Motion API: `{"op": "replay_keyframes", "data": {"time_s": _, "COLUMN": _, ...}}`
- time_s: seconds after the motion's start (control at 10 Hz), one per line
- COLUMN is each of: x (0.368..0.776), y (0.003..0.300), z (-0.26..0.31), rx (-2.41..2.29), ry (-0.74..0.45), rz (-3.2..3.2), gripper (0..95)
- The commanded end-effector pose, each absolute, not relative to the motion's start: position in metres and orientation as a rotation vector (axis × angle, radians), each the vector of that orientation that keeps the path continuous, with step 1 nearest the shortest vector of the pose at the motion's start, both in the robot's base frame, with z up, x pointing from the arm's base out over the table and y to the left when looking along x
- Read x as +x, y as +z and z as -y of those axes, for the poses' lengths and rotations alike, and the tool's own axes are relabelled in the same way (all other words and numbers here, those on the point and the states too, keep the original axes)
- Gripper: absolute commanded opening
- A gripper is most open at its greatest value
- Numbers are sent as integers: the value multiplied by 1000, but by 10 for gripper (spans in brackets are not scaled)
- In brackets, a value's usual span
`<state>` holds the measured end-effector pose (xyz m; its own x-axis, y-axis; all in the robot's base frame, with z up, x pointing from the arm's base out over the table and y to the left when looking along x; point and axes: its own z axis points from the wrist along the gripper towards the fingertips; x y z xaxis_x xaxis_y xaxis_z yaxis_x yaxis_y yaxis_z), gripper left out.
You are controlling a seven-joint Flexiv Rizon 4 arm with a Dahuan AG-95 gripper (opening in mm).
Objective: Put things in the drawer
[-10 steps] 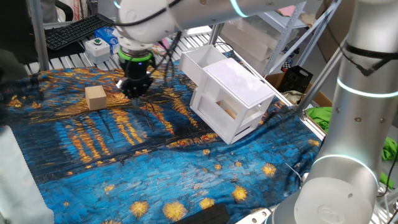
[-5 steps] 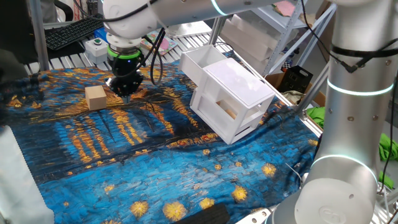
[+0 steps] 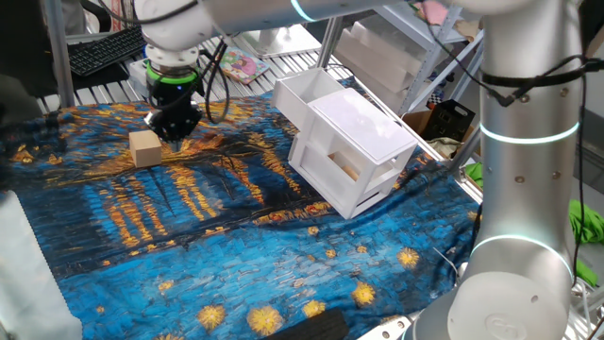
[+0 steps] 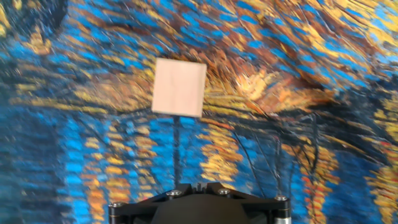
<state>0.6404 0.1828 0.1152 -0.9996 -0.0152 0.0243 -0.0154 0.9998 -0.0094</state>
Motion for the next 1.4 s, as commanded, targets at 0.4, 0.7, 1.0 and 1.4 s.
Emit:
{"op": "replay_keyframes", "data": {"time_s": 0.4, "x": 669, "y": 110, "z": -195, "rx": -38, "ry": -11, "rz": 3116, "gripper": 0}}
{"op": "replay_keyframes", "data": {"time_s": 0.7, "x": 685, "y": 106, "z": -197, "rx": -36, "ry": -11, "rz": 3120, "gripper": 190}}
{"op": "replay_keyframes", "data": {"time_s": 1.0, "x": 697, "y": 101, "z": -195, "rx": -52, "ry": -21, "rz": 3125, "gripper": 190}}
{"op": "replay_keyframes", "data": {"time_s": 1.4, "x": 707, "y": 97, "z": -202, "rx": -90, "ry": -29, "rz": 3134, "gripper": 190}}
